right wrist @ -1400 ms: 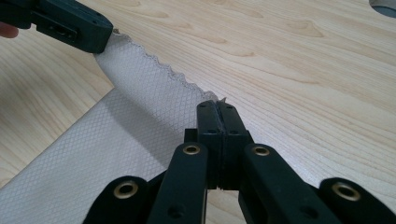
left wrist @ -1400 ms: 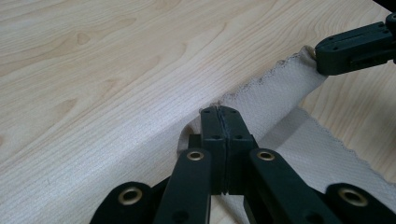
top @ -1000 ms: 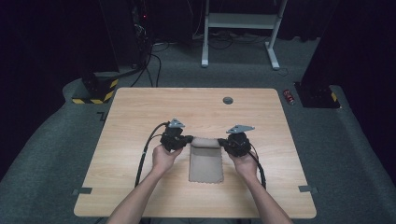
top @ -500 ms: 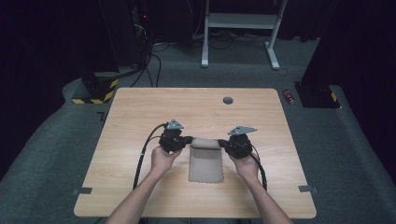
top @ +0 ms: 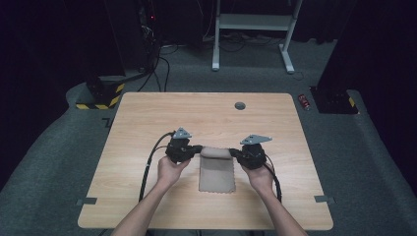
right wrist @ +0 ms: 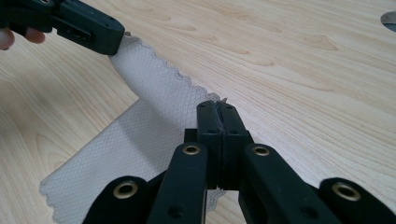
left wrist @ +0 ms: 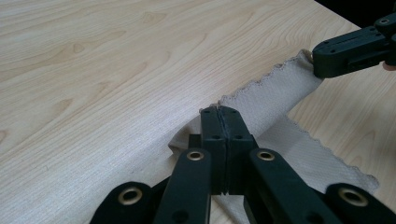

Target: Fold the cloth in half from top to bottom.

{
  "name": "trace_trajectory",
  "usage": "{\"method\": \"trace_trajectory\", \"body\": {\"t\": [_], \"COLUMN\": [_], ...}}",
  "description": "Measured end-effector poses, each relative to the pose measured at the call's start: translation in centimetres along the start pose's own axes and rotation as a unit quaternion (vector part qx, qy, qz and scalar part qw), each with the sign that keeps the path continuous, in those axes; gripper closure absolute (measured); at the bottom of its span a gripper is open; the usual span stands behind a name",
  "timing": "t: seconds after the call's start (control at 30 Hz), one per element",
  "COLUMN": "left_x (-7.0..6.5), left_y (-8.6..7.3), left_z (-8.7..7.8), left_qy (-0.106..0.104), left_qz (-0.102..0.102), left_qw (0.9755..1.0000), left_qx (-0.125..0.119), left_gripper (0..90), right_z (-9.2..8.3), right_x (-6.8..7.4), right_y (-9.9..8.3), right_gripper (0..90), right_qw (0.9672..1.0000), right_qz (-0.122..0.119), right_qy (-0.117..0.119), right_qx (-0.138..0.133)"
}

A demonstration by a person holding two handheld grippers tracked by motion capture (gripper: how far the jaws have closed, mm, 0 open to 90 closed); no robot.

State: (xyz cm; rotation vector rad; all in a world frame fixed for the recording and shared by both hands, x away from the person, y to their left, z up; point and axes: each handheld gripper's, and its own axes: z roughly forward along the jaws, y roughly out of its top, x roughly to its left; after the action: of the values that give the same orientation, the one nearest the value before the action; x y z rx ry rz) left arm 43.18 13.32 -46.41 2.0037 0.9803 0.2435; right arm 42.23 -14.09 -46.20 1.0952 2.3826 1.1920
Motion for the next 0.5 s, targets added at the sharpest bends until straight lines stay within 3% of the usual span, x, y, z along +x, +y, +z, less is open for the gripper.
{"method": "trace_trajectory", "body": {"t": [0.5], "left_x": [-0.7], "left_y": [-0.14], "left_z": [-0.75], "left_qy": [-0.006], "left_qz": [0.012], "left_qw": [0.9999], "left_qx": [-0.006], "left_gripper": [89.5], "right_z": [-0.84], "right_x": [0.24], "right_y": [-0.36], "right_gripper": [89.7], "right_qw": [0.9999], "right_qz": [0.002], "right_qy": [0.009], "right_qx": [-0.014]}}
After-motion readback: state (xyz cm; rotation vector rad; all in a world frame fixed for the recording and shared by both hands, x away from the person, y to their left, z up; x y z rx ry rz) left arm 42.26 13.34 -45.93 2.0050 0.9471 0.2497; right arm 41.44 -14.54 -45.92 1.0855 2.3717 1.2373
